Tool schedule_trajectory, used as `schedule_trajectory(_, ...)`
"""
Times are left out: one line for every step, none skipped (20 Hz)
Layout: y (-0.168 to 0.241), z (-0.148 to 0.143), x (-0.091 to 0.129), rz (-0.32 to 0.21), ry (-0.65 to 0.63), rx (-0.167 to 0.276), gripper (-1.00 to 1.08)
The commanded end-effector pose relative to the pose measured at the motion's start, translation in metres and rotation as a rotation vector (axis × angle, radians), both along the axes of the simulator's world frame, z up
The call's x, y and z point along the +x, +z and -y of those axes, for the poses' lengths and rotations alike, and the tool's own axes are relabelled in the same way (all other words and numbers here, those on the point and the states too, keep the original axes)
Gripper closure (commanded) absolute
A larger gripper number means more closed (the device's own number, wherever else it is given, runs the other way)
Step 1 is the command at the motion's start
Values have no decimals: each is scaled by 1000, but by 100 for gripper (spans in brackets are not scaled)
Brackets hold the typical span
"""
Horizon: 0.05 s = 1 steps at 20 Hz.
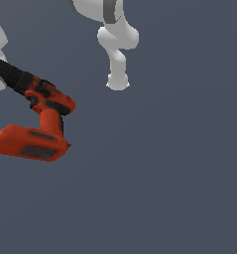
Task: Pick up the object and move it to a goal position.
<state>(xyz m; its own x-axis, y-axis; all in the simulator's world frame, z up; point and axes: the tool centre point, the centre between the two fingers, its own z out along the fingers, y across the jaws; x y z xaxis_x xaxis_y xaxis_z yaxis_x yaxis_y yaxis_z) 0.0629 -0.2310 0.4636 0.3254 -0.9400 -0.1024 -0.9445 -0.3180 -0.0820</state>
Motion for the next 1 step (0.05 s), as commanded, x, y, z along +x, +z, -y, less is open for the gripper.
schedule_trajectory(6, -1, 0, 8, 1, -2, 108)
